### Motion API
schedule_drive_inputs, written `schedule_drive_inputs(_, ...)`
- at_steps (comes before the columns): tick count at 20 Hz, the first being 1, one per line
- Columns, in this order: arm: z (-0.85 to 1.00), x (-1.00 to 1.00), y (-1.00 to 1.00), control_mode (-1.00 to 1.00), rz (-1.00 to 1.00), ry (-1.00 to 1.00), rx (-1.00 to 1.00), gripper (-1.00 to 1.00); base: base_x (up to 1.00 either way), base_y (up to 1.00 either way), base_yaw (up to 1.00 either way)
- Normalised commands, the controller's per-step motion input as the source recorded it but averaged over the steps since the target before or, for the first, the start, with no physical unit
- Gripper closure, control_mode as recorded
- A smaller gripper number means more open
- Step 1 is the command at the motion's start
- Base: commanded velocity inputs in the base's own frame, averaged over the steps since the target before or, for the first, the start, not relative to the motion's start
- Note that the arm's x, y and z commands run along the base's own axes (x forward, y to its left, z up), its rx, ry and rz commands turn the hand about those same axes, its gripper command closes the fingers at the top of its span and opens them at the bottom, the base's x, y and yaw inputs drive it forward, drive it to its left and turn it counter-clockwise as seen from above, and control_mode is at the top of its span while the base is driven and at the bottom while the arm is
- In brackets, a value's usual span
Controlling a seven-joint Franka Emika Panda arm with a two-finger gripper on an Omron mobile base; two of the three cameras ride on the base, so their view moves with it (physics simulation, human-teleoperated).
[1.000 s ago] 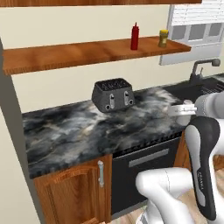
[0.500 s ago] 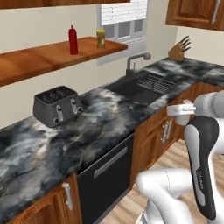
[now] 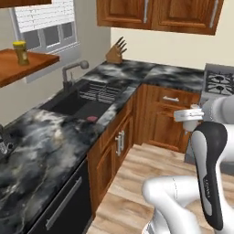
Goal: Collect the turmeric, ketchup, and shaker from the cabinet and place them next to the stove.
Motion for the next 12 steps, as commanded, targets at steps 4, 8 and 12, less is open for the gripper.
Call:
schedule_drive_inputs(4,0.00,0.00,0.00,1.00,0.00,0.00,0.00,1.00,0.37,-0.65,-0.53)
schedule_drive_inputs(8,0.00,0.00,0.00,1.00,0.00,0.00,0.00,1.00,0.47,-0.64,-0.49)
schedule_drive_inputs(12,0.00,0.00,0.00,1.00,0.00,0.00,0.00,1.00,0.57,-0.61,-0.43)
